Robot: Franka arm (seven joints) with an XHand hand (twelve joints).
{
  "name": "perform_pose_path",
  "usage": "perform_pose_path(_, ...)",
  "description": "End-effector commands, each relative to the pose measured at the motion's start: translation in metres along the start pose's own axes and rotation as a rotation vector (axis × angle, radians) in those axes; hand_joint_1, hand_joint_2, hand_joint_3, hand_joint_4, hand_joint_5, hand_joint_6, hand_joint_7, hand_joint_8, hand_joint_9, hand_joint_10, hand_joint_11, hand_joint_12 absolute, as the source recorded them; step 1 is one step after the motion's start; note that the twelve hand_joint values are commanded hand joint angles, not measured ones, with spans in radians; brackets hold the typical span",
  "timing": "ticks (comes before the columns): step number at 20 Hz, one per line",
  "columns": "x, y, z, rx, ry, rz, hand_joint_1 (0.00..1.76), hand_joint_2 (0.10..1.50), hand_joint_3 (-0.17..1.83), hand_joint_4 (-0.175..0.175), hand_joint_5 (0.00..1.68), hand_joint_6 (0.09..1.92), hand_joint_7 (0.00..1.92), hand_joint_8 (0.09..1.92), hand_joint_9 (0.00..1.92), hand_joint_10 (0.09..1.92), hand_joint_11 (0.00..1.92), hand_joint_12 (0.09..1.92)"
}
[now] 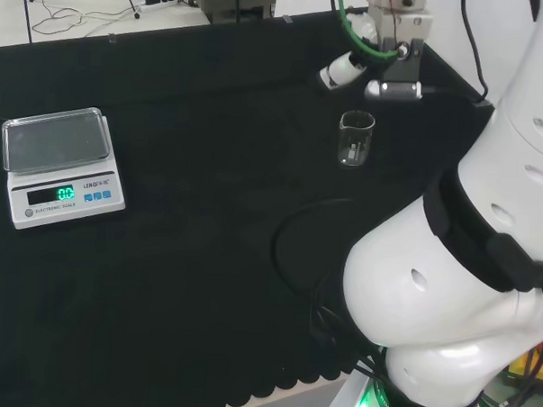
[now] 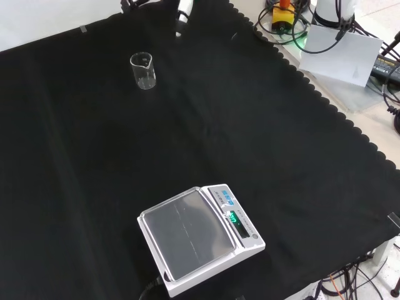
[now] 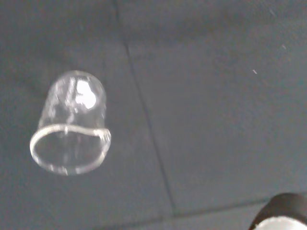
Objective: Pick up the beaker.
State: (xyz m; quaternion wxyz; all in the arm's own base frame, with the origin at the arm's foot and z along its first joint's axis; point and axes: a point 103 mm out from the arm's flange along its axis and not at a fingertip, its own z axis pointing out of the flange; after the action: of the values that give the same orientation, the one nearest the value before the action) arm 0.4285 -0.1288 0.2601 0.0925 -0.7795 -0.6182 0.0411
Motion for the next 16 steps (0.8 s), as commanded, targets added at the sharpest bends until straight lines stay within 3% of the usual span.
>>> perform_pose_path(1,-0.026,0.019,0.050,0.059,0.022,0.047,0.65,0.71,0.18,0.025,0.07,0.09,0.02,0.73,0.09,0.89,0.00,1.24)
perform_pose_path(16,-0.023,0.041,0.105,0.154,0.023,0.035,0.65,0.71,0.18,0.028,0.08,0.09,0.03,0.73,0.09,0.89,0.00,1.23)
